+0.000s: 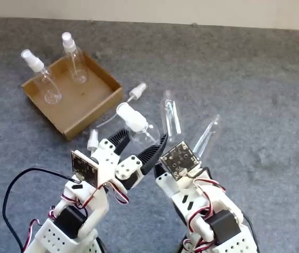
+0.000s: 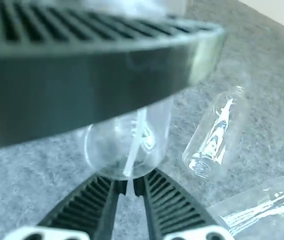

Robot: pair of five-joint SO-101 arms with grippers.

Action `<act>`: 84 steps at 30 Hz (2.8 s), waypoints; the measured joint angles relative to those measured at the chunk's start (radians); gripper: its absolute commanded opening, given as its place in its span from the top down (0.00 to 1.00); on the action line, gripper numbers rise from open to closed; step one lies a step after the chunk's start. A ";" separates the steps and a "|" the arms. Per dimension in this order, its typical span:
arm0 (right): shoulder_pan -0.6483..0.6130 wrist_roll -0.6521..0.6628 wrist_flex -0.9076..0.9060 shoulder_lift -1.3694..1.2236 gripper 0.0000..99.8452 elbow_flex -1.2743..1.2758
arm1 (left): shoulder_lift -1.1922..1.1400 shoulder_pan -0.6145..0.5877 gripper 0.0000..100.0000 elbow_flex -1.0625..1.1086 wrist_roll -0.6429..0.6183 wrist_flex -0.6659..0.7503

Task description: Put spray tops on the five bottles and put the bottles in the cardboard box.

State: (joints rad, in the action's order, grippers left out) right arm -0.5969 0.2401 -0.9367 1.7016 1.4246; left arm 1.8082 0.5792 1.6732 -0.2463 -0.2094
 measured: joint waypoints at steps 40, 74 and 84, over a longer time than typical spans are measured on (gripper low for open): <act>-0.132 -0.002 -0.041 0.120 0.99 0.021 | 0.002 0.014 0.94 0.000 0.018 0.075; 0.041 0.000 0.095 0.124 0.99 0.123 | 0.002 -0.028 0.94 0.000 0.017 0.097; -0.150 0.000 0.095 0.126 0.99 0.123 | 0.002 -0.041 0.94 0.000 0.017 0.101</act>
State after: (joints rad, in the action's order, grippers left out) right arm -0.7472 0.2401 -0.8416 1.8274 1.5474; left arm 1.8098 0.5378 1.6732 -0.2294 -0.1082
